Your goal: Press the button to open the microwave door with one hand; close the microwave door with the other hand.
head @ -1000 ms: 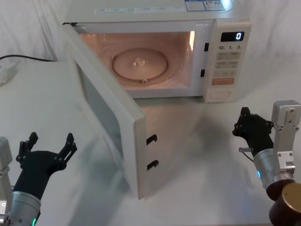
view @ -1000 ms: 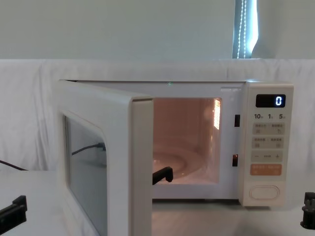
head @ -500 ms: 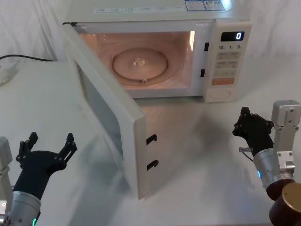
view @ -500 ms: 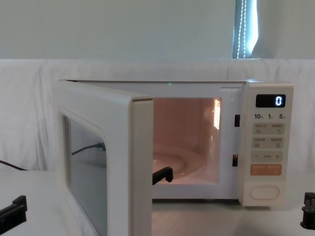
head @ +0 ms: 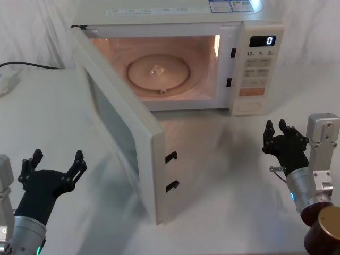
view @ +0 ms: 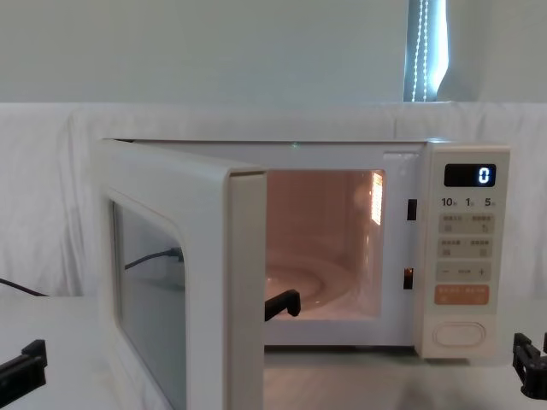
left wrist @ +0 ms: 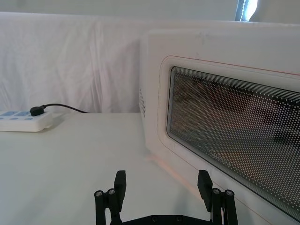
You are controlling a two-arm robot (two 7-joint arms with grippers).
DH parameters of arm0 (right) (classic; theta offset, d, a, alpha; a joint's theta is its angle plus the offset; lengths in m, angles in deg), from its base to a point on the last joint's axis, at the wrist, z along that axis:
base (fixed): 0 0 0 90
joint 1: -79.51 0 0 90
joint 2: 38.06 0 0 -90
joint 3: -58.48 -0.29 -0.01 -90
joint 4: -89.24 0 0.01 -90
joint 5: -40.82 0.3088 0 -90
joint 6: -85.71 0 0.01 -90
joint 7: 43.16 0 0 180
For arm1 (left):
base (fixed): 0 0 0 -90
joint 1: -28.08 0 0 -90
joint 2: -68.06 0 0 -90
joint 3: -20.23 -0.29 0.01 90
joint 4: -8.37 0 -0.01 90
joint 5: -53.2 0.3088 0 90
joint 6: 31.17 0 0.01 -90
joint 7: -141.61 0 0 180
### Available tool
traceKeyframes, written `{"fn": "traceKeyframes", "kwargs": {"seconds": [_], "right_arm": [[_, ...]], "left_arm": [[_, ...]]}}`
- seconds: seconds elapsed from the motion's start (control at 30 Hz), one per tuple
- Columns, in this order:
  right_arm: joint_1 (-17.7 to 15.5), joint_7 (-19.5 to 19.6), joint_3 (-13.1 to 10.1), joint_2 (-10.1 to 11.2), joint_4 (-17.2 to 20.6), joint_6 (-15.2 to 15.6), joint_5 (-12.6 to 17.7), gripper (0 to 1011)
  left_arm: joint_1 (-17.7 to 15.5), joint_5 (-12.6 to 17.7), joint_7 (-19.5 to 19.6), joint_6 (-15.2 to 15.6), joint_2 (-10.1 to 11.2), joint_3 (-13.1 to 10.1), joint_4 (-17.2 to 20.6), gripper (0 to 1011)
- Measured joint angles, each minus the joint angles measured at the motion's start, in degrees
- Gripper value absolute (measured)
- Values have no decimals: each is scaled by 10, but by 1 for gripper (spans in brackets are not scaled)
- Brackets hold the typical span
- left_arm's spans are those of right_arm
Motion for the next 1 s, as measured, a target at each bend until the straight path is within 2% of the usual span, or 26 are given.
{"fn": "traceKeyframes", "kwargs": {"seconds": [0.27, 0.33, 0.47, 0.6, 0.63, 0.8, 1.0], "right_arm": [[0, 0, 0, 0, 0, 0, 0, 500], [0, 0, 0, 0, 0, 0, 0, 608], [0, 0, 0, 0, 0, 0, 0, 696], [0, 0, 0, 0, 0, 0, 0, 814], [0, 0, 0, 0, 0, 0, 1, 870], [0, 0, 0, 0, 0, 0, 1, 980], [0, 0, 0, 0, 0, 0, 1, 1002]], "left_arm": [[0, 0, 0, 0, 0, 0, 0, 1001], [0, 0, 0, 0, 0, 0, 0, 1001], [0, 0, 0, 0, 0, 0, 0, 1001], [0, 0, 0, 0, 0, 0, 0, 1001], [0, 0, 0, 0, 0, 0, 0, 1001], [0, 0, 0, 0, 0, 0, 0, 1001], [0, 0, 0, 0, 0, 0, 0, 1001]]}}
